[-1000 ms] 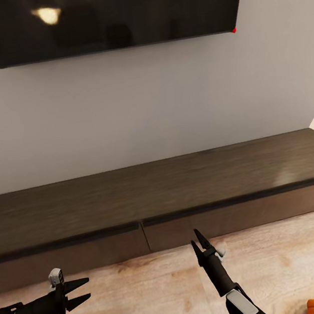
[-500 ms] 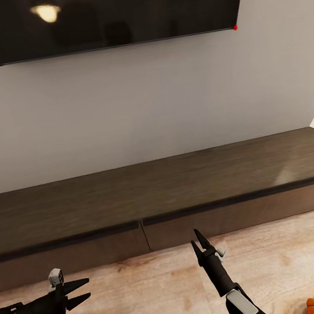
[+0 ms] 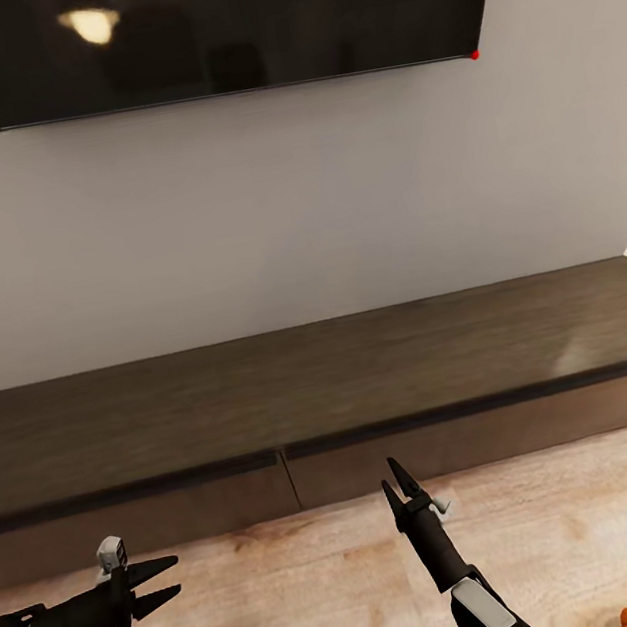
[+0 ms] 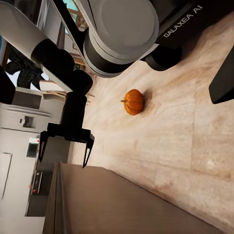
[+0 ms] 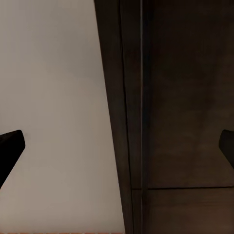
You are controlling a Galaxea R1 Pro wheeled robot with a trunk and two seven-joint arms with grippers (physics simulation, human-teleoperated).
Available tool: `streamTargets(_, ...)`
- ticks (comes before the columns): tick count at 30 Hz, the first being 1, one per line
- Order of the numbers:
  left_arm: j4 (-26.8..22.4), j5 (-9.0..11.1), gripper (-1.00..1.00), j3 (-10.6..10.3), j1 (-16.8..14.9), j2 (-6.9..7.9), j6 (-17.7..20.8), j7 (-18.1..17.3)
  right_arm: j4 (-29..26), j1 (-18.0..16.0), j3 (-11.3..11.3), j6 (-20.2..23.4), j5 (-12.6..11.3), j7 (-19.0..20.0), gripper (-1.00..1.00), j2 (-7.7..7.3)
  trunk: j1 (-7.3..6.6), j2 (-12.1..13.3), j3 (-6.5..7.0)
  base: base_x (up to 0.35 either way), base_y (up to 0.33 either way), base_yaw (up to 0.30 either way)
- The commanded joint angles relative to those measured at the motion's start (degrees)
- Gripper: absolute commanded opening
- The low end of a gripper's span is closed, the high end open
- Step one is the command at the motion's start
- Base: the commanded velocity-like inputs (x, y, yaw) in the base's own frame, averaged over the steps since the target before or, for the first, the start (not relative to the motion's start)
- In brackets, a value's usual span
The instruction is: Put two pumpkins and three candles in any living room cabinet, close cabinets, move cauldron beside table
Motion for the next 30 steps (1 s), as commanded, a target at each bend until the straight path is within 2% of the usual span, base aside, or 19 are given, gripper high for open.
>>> streamTargets(1, 0.0, 0.0, 1.00, 0.0, 0.0, 0.01, 0.6, -0.2, 0.0, 0.0, -0.1, 0.6, -0.4, 0.2, 1.00, 0.03, -0.01, 0.0, -0.04, 0.053, 0.000, 0.000)
streamTargets(15, 0.1, -0.1, 1.00, 0.0, 0.0, -0.01, 0.6, -0.2, 0.0, 0.0, -0.1, 0.6, -0.4, 0.2, 1.00, 0.03, -0.01, 0.0, -0.04, 0.050, 0.000, 0.000)
streamTargets(19, 0.4, -0.4, 1.00, -0.1, 0.4, -0.47, 0.3, -0.2, 0.0, 0.0, -0.1, 0.6, -0.4, 0.2, 1.00, 0.03, -0.01, 0.0, -0.04, 0.002, 0.000, 0.000)
streamTargets(22, 2.1, -0.6, 1.00, -0.2, 0.7, -0.68, -1.9, -0.2, 0.0, 0.0, 0.0, 0.6, -0.4, 0.2, 1.00, 0.03, -0.01, 0.0, -0.04, 0.000, 0.000, 0.000)
streamTargets(25, 5.5, -0.6, 1.00, -0.4, 0.8, -1.05, -5.9, -0.2, -0.1, 0.0, 0.0, 0.7, -0.4, 0.2, 1.00, 0.03, -0.01, 0.0, -0.04, 0.073, 0.010, 0.000)
streamTargets(30, 7.0, -0.5, 1.00, -0.5, 0.8, -2.35, -7.7, -0.2, -0.1, 0.0, 0.0, 0.6, -0.4, 0.2, 1.00, 0.03, -0.01, 0.0, -0.04, 0.088, 0.023, 0.000)
